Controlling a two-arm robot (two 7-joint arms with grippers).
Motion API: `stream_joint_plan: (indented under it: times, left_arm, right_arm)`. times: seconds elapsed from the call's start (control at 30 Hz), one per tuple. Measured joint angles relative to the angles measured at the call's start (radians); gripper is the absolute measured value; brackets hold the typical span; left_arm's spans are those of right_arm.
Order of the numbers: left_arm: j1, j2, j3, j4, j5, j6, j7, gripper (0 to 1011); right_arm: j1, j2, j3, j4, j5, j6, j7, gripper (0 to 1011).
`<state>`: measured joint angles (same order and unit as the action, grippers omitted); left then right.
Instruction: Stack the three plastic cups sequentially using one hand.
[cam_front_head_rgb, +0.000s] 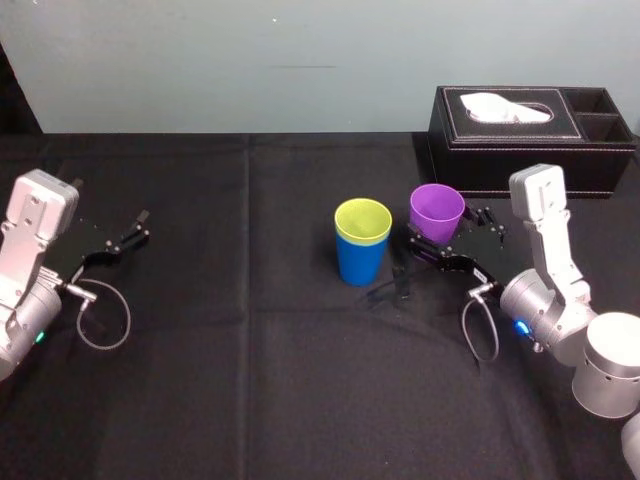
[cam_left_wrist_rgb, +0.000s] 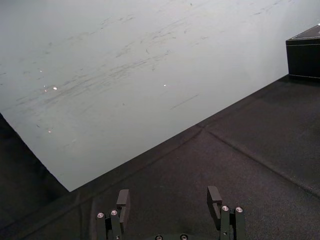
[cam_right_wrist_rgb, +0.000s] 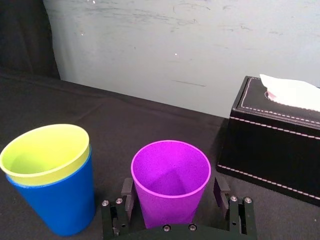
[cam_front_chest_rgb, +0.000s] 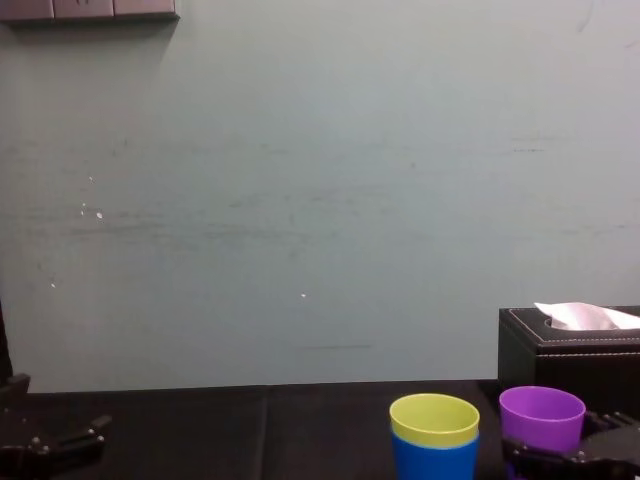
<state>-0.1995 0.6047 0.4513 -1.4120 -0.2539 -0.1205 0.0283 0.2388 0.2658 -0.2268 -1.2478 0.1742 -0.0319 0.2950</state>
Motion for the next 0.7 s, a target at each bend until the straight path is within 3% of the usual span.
stream_joint_plan:
  times: [0.47, 0.7]
  left_arm:
    - [0.0, 0.0, 0.0, 0.0, 0.0, 0.0, 0.0, 1011]
    - [0.0, 0.0, 0.0, 0.0, 0.0, 0.0, 0.0, 1011]
  right_arm:
    - [0.001, 0.0, 0.0, 0.001, -0.001, -0.001, 0.002, 979]
    - [0.0, 0.0, 0.001, -0.001, 0.0, 0.0, 0.002, 797]
